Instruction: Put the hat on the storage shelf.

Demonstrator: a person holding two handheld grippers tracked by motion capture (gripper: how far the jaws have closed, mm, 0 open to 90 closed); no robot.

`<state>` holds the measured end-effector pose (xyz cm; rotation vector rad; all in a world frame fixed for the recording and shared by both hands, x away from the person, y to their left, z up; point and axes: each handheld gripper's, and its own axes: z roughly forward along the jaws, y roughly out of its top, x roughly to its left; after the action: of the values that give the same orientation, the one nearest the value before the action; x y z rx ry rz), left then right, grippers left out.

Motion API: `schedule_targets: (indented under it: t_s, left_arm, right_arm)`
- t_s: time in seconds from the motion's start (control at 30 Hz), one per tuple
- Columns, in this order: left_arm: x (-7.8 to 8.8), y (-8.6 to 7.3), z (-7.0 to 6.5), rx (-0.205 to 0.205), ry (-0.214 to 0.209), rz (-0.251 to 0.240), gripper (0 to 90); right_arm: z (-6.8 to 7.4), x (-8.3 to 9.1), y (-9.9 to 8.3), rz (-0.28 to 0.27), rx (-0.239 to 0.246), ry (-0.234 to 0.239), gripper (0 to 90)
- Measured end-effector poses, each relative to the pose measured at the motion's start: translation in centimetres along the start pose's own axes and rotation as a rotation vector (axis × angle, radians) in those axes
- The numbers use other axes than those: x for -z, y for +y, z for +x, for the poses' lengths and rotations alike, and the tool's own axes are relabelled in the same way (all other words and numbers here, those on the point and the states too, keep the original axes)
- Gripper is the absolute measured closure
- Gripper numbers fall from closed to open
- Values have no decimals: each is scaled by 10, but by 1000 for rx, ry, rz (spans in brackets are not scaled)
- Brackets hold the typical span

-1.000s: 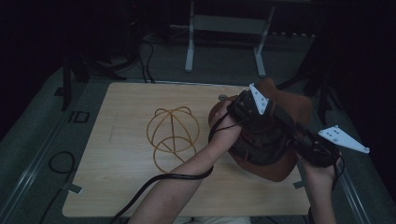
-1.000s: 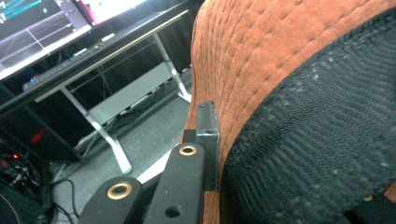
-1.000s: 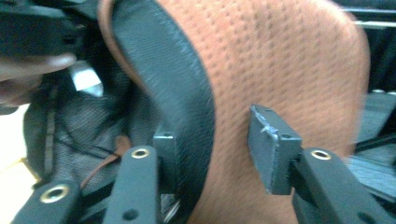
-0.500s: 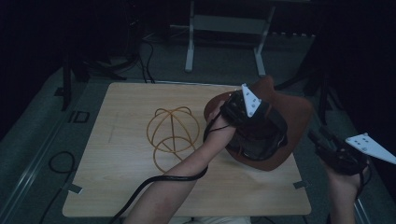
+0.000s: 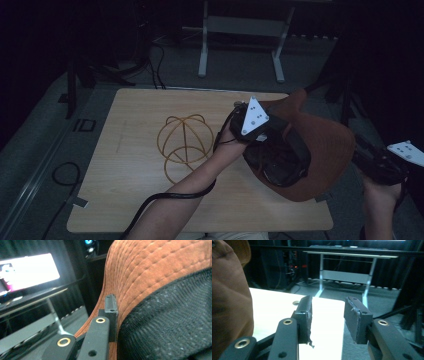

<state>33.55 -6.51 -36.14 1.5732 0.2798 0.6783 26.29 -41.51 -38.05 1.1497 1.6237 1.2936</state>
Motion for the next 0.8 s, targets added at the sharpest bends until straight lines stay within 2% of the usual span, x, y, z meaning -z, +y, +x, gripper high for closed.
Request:
schedule_targets:
  t_s: [0.03, 0.1, 0.13, 0.17, 0.2, 0.23, 0.3, 0.33, 0.4, 0.47, 0.53, 0.6, 0.67, 0.7, 0.8]
  left_arm:
    - [2, 0, -1, -4, -7, -13, 871]
    - [5, 0, 2, 22, -78, -52, 871]
    - [6, 0, 2, 21, -88, -57, 871]
    - [7, 0, 3, 36, -119, -70, 871]
    - [7, 0, 3, 36, -119, -70, 871]
    - [8, -1, 3, 43, -150, -90, 871]
    - [9, 0, 3, 51, -175, -90, 871]
    - [9, 0, 3, 47, -183, -98, 871]
    - [10, 0, 3, 49, -200, -98, 871]
    - [10, 0, 1, 44, -207, -98, 871]
    - [10, 0, -1, 38, -216, -98, 871]
    - [10, -1, -3, 35, -230, -93, 871]
    - [9, -1, -5, 26, -237, -91, 871]
    - [9, -1, -5, 28, -242, -94, 871]
    - [10, -2, -4, 35, -255, -94, 871]
  right_arm:
    - [2, -1, 0, -1, -2, 21, 580]
    - [7, -3, 0, -2, 9, 38, 579]
    - [9, -4, 0, -2, 11, 60, 576]
    - [12, -5, 1, -8, 12, 75, 575]
    - [12, -5, 1, -8, 12, 75, 575]
    - [21, -7, 3, -12, 17, 124, 574]
    - [24, -8, 3, -15, 21, 131, 575]
    - [32, -9, 6, -23, 35, 173, 570]
    - [36, -9, 7, -29, 43, 190, 567]
    - [46, -11, 10, -38, 57, 235, 560]
    - [60, -16, 12, -46, 88, 304, 540]
    - [64, -18, 13, -54, 100, 322, 539]
    - [75, -25, 14, -54, 119, 384, 542]
    - [75, -25, 14, -54, 119, 384, 542]
    - [80, -29, 15, -55, 133, 424, 544]
